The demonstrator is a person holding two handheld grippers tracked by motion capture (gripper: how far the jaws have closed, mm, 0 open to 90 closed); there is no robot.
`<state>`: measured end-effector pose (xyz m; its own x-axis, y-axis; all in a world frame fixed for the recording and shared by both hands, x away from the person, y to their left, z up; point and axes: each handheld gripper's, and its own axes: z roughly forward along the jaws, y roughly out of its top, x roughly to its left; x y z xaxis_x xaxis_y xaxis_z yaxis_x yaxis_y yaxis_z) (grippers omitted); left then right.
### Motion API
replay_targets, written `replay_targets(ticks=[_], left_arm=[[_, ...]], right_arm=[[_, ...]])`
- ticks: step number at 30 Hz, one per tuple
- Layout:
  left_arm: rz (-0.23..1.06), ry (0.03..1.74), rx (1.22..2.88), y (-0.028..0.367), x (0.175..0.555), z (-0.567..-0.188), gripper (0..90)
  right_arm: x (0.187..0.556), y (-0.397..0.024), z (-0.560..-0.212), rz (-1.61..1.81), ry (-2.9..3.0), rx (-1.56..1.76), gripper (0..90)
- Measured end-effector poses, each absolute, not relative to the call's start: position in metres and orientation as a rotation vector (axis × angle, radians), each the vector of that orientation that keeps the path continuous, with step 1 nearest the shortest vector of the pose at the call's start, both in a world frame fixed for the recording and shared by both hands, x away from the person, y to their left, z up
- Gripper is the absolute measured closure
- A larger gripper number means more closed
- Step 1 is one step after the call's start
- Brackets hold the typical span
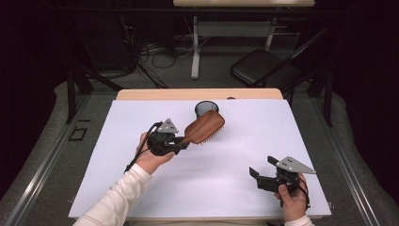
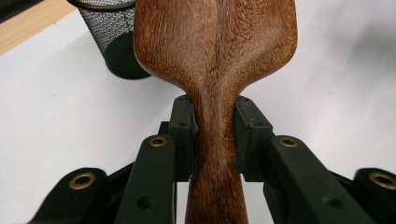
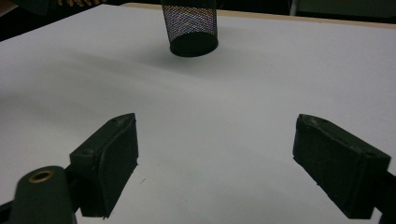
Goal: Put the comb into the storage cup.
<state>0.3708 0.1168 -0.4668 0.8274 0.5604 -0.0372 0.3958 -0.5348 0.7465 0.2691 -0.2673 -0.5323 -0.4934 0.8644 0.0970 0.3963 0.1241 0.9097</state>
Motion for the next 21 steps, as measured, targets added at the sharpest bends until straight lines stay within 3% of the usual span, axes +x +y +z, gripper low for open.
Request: replay_targets(ticks=[21], left_arm=[[0.363,0.699,1.973,0.119,0.348,-0.466,71.8]], right_arm=[[0.269,-0.267,-0.533,1.339,1.955,1.217,14.0]])
